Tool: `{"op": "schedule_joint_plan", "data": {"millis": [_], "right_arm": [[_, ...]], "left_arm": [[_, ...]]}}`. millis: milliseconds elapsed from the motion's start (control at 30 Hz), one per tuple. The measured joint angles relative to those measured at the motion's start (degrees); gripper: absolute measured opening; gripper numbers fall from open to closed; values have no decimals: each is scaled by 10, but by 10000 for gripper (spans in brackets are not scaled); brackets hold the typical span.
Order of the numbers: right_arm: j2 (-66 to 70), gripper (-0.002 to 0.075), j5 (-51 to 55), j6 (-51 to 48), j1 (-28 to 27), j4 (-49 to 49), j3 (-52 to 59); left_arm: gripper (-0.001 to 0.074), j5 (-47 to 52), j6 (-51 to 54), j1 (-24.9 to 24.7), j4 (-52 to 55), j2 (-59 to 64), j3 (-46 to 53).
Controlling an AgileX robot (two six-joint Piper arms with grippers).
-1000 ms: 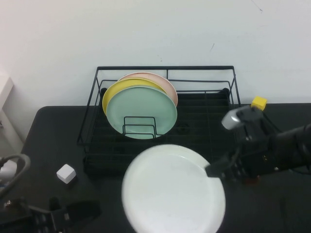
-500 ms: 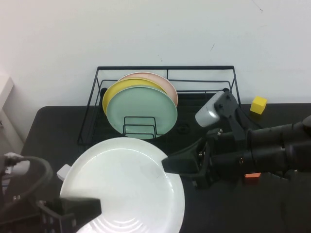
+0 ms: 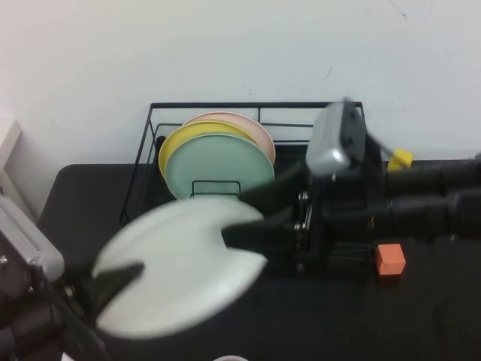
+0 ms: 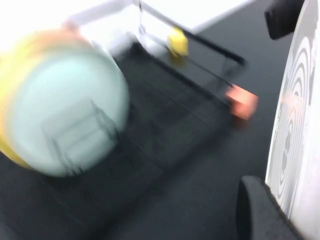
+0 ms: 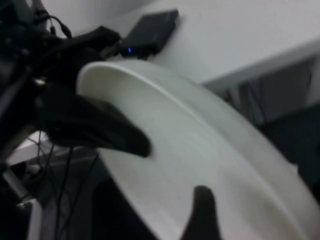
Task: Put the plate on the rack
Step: Hand over the plate, then place the plate on the rack
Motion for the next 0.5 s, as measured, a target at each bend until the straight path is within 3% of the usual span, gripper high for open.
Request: {"op": "schedule_joint_plan", "data": {"millis": [100, 333, 400, 500], "right_arm": [[-19, 570, 8, -34, -11, -2, -28], [-88, 584, 24, -49, -88, -26, -75], [-111, 533, 29, -46, -112, -46, -79], [-140, 349, 37, -27, -130, -108, -79]], "left_arm": [[111, -38, 163, 0, -84, 0, -1], [111, -72, 387, 0, -117, 22, -57], [111, -78, 408, 0, -118, 43, -90], [111, -90, 427, 0, -123, 100, -146]]}}
